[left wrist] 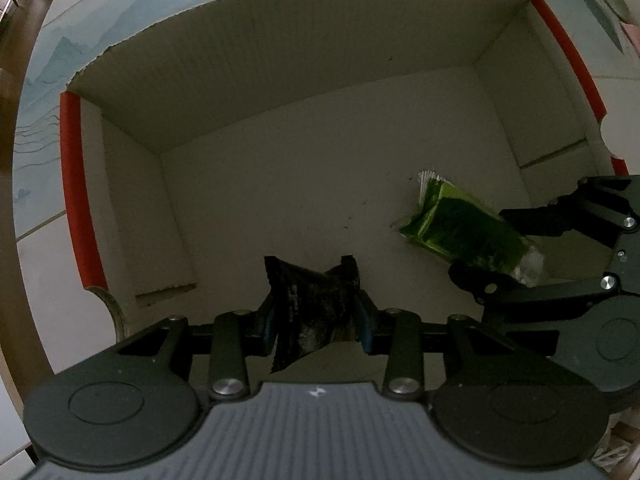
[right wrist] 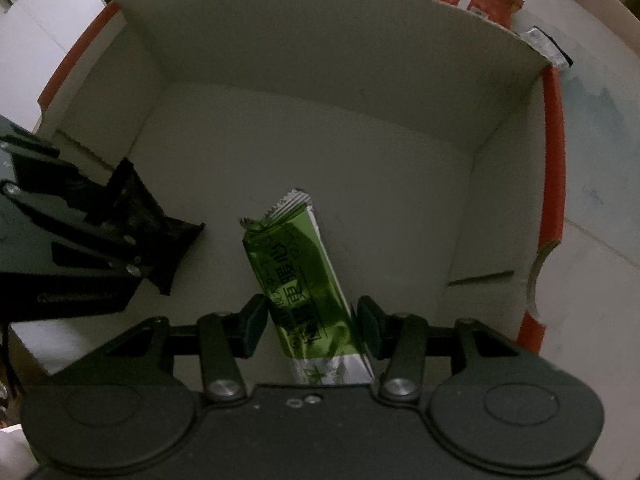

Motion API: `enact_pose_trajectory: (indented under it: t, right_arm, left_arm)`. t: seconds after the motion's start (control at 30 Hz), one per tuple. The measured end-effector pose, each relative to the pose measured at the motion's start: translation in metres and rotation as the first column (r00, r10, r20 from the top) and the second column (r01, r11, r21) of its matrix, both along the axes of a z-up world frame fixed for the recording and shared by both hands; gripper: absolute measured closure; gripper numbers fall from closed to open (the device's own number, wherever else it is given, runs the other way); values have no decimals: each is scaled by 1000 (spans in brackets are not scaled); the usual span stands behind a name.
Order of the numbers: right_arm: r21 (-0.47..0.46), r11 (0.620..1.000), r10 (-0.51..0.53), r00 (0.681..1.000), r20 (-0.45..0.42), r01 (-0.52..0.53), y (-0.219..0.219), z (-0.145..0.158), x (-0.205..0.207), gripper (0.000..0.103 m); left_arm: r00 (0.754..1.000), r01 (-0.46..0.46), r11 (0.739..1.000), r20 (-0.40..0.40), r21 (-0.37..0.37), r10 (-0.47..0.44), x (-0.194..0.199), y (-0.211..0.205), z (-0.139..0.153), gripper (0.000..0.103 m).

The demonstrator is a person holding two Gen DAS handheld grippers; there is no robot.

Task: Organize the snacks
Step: 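Carry both packets over the box and open both grippers to drop them, then move both grippers back over the snack pile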

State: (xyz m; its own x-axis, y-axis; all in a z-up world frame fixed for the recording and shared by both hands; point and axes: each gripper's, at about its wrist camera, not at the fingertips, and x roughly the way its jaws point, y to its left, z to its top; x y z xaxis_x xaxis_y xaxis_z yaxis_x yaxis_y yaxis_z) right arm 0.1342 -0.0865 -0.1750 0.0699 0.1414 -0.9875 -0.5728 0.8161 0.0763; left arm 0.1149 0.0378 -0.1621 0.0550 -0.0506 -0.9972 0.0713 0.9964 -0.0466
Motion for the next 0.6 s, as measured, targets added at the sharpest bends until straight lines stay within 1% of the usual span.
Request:
enact_pose_trajectory:
  t: [0.17, 0.27, 0.4, 0.5, 0.6]
  right_arm:
    - [19, 1000, 0, 1000, 6, 0, -4, 3, -1, 52]
    - [30, 999, 8, 999, 32, -9, -8, 9, -5, 50]
    - [63, 998, 2, 998, 59, -6, -14, 23, -9, 48]
    - [89, 996, -14, 997, 82, 7, -20, 38, -11, 46]
    - [121, 993, -25, 995, 99, 13, -28, 56, -13, 45]
  left_arm:
    - [1000, -10, 1000, 6, -3, 10, -4, 4, 4, 62]
    - [1000, -5, 1000, 25, -20, 6, -8, 6, 13, 57]
    - [998, -4, 999, 59, -46, 6, -13, 8, 27, 49]
    - [996, 1, 997, 87, -78, 5, -19, 9, 42, 48]
    - [992, 5, 996, 124, -88, 6, -24, 13, 59, 48]
